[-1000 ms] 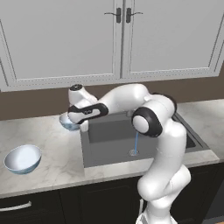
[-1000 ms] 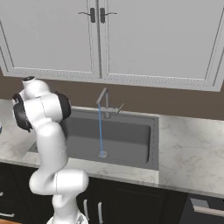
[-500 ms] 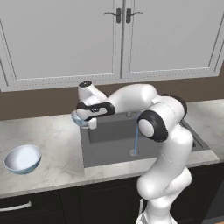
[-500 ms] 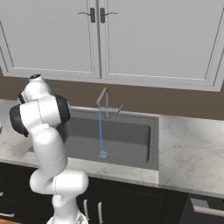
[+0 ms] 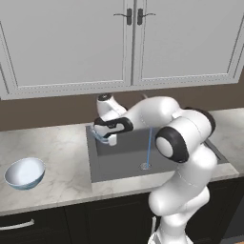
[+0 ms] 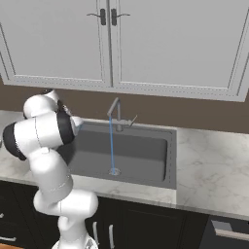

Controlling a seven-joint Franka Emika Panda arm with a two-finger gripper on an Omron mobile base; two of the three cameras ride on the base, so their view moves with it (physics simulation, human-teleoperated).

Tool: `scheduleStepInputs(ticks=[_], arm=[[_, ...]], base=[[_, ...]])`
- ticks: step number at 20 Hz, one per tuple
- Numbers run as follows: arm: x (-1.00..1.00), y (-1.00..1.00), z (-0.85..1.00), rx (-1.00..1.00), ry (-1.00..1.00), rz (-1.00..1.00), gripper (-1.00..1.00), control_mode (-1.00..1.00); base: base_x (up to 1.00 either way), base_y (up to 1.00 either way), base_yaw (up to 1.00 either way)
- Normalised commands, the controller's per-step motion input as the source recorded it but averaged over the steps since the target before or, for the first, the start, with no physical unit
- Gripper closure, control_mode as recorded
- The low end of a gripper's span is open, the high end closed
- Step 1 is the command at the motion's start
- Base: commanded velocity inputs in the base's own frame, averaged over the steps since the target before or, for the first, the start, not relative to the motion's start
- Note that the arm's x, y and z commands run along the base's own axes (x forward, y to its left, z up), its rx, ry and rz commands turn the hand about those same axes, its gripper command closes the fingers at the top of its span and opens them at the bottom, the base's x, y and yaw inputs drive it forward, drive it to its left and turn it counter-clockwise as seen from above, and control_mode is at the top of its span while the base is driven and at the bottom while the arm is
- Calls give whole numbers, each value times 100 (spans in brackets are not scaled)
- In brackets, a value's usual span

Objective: Rinse each bowl for a few seconds and place them down in the sink or on the counter.

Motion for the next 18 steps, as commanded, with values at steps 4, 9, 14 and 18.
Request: scheduleStepInputs(ticks=[4, 9, 14, 18], arm=[[-25, -36, -9, -6, -8, -21, 100, -100], [-16, -40, -11, -4, -3, -20, 100, -100], [-3, -33, -3, -3, -2, -19, 100, -100], [4, -18, 0, -3, 0, -16, 100, -100]], base=[[0, 0, 0], [0, 0, 0], [0, 0, 0], [0, 0, 0]])
